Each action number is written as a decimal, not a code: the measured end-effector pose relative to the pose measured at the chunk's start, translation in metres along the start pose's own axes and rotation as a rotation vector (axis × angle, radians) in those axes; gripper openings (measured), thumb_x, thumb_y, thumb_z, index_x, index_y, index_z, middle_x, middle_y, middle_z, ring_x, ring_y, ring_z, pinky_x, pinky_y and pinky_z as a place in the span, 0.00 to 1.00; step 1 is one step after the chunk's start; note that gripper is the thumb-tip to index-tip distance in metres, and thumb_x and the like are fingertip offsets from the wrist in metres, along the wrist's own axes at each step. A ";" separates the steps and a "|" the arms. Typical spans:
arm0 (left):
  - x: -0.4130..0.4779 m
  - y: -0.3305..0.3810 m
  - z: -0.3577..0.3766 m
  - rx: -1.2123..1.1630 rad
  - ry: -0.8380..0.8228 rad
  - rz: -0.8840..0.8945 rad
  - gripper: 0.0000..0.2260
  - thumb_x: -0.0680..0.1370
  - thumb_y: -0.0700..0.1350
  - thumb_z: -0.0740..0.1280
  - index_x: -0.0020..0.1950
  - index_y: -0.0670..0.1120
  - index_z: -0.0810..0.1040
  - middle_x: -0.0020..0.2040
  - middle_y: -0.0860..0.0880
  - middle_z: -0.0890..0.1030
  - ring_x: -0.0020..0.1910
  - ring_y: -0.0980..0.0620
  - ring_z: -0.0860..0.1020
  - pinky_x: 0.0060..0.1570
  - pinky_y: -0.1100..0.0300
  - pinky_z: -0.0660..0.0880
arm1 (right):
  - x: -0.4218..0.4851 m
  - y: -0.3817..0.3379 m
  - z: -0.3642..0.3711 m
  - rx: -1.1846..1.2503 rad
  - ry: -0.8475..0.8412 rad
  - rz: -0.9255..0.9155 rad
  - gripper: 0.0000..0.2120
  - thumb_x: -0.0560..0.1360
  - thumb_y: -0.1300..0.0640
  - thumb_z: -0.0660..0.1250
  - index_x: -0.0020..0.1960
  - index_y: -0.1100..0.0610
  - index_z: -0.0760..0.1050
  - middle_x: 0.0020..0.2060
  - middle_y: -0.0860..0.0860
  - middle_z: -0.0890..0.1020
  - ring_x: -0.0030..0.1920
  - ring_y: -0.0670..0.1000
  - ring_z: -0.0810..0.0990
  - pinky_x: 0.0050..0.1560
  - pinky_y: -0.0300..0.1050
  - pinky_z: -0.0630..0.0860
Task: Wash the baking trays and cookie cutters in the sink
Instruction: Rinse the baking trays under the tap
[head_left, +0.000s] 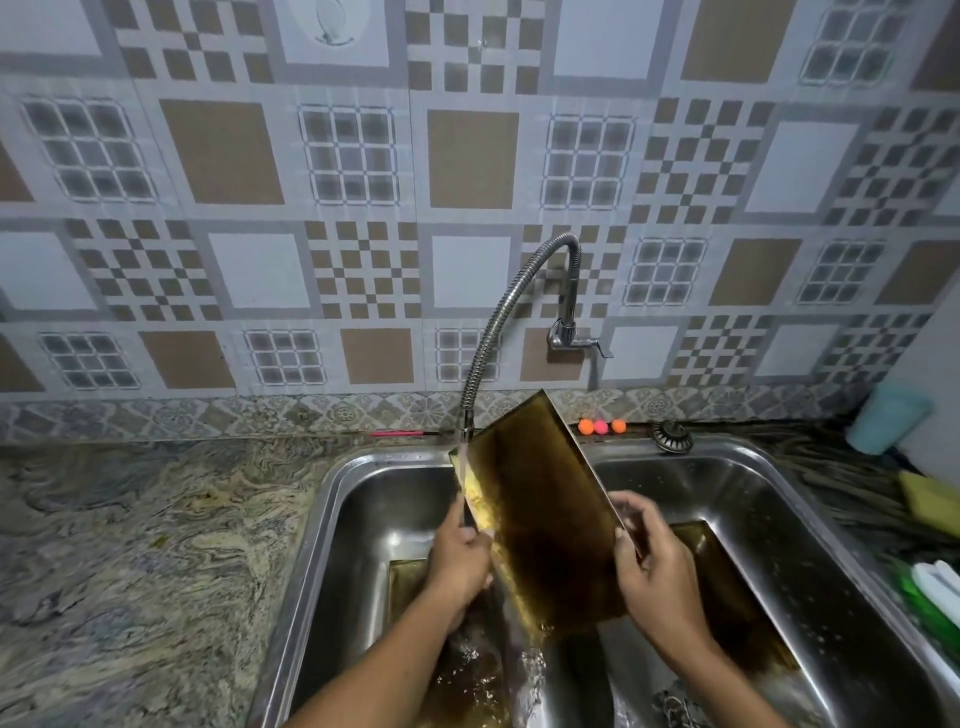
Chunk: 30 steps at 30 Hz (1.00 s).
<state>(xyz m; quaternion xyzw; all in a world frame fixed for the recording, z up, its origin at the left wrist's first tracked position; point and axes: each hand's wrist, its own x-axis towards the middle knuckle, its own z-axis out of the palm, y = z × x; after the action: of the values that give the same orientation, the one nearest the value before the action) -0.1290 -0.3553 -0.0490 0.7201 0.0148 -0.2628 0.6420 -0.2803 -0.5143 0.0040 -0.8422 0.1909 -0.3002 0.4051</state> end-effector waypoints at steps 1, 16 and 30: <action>-0.001 -0.005 0.008 -0.030 -0.053 -0.044 0.33 0.81 0.37 0.66 0.79 0.60 0.58 0.52 0.46 0.83 0.37 0.50 0.78 0.33 0.56 0.74 | 0.002 -0.002 -0.008 -0.053 0.003 -0.069 0.23 0.77 0.69 0.64 0.64 0.45 0.74 0.52 0.39 0.81 0.48 0.38 0.80 0.45 0.33 0.74; -0.011 0.008 0.166 0.109 -0.257 0.161 0.26 0.80 0.34 0.66 0.76 0.48 0.67 0.44 0.49 0.81 0.43 0.57 0.80 0.53 0.64 0.77 | 0.006 0.080 -0.107 -0.038 0.446 0.310 0.15 0.80 0.65 0.60 0.65 0.55 0.71 0.49 0.54 0.79 0.47 0.55 0.77 0.48 0.46 0.70; -0.008 -0.103 0.278 0.288 -0.237 -0.249 0.20 0.76 0.48 0.73 0.67 0.53 0.76 0.63 0.51 0.79 0.56 0.53 0.80 0.43 0.66 0.78 | 0.032 0.277 -0.148 -0.215 -0.164 0.837 0.14 0.75 0.64 0.65 0.59 0.53 0.75 0.41 0.56 0.83 0.43 0.58 0.82 0.48 0.50 0.78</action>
<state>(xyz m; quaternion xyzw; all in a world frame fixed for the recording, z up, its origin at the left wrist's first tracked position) -0.2727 -0.5935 -0.1507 0.7611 -0.0095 -0.4223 0.4922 -0.3755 -0.7820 -0.1327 -0.7507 0.5130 -0.0210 0.4158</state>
